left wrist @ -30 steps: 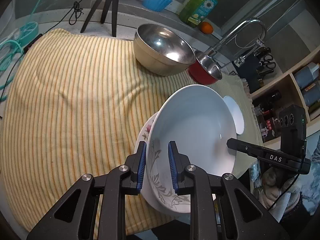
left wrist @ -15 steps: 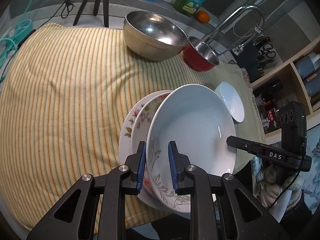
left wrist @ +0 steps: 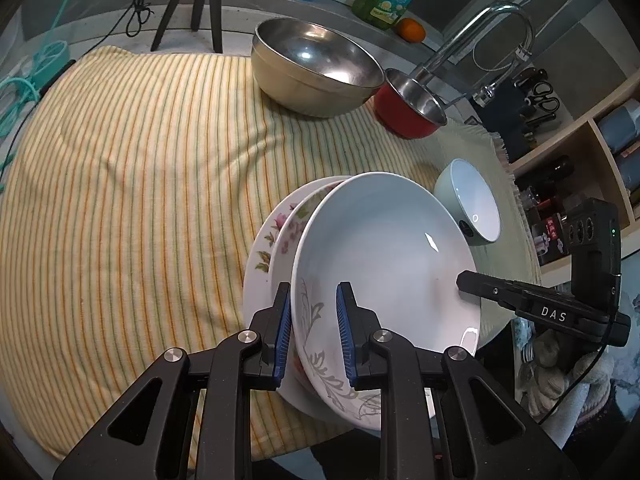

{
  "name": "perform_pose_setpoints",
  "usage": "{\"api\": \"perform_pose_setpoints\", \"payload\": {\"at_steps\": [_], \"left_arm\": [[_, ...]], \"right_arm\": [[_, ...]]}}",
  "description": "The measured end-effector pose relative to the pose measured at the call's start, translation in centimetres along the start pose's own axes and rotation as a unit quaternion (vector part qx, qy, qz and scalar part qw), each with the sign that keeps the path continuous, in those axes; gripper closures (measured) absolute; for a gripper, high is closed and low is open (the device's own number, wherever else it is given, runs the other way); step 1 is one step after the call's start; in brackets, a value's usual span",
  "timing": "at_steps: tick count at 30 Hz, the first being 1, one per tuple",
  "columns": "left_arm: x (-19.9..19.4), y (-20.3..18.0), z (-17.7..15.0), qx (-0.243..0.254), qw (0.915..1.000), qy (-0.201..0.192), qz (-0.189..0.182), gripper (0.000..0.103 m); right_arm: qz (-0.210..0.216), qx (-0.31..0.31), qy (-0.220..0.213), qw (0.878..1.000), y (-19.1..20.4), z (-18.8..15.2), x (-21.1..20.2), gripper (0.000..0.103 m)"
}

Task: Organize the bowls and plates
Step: 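Lower the white leaf-pattern plate onto the pink-rose plate with both grippers, then open both grippers and release the white leaf-pattern plate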

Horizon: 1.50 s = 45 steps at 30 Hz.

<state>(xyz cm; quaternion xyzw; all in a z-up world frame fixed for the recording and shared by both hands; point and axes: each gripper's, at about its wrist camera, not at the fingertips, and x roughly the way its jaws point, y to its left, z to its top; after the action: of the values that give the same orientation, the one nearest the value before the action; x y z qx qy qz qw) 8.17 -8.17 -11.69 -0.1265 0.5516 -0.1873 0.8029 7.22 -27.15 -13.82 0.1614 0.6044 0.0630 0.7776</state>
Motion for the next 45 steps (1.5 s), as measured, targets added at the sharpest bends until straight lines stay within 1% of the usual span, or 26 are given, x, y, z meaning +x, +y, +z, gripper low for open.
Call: {"api": "perform_pose_setpoints", "payload": {"at_steps": [15,17,21,24,26,28,33,35,37,39,41,45], "left_arm": [[0.6,-0.2,0.1,0.017,0.9996,0.003,0.023,0.083],[0.6,-0.4,0.2,0.022,0.9994,0.002,0.027,0.083],[0.6,-0.7,0.3,0.033,0.9987,-0.003,0.039,0.083],[0.6,-0.9,0.4,0.045,0.9975,-0.003,0.055,0.078],[0.7,-0.9,0.4,0.052,0.9969,-0.001,0.058,0.077],[0.7,-1.1,0.3,0.058,0.9963,0.000,0.063,0.077],[0.7,-1.4,0.2,0.068,0.9950,0.002,0.073,0.074],[0.7,-1.5,0.2,0.074,0.9942,0.002,0.078,0.073],[0.8,-1.8,0.0,0.083,0.9931,0.005,0.082,0.067],[0.9,-2.3,-0.1,0.096,0.9910,0.003,0.093,0.065],[1.0,-2.7,-0.2,0.110,0.9882,0.002,0.107,0.065],[0.9,-2.4,0.0,0.100,0.9903,0.003,0.096,0.063]], "right_arm": [[-0.052,-0.055,-0.012,0.997,1.5,0.0,0.3,0.092],[-0.054,-0.058,-0.012,0.997,1.6,0.1,0.4,0.090],[-0.062,-0.071,-0.011,0.995,2.0,0.0,0.5,0.089],[-0.067,-0.076,-0.013,0.995,2.2,0.0,0.5,0.089],[-0.066,-0.076,-0.014,0.995,2.2,0.0,0.4,0.089],[-0.057,-0.072,-0.014,0.996,2.2,0.1,0.3,0.089],[-0.062,-0.075,-0.016,0.995,2.4,0.0,0.4,0.089],[-0.059,-0.073,-0.016,0.995,2.3,0.0,0.4,0.087],[-0.056,-0.070,-0.016,0.996,2.2,0.0,0.3,0.077],[-0.057,-0.070,-0.018,0.996,2.2,0.0,0.3,0.074],[-0.055,-0.069,-0.017,0.996,2.1,-0.1,0.3,0.073],[-0.053,-0.066,-0.021,0.996,1.9,-0.1,0.1,0.073]]}}
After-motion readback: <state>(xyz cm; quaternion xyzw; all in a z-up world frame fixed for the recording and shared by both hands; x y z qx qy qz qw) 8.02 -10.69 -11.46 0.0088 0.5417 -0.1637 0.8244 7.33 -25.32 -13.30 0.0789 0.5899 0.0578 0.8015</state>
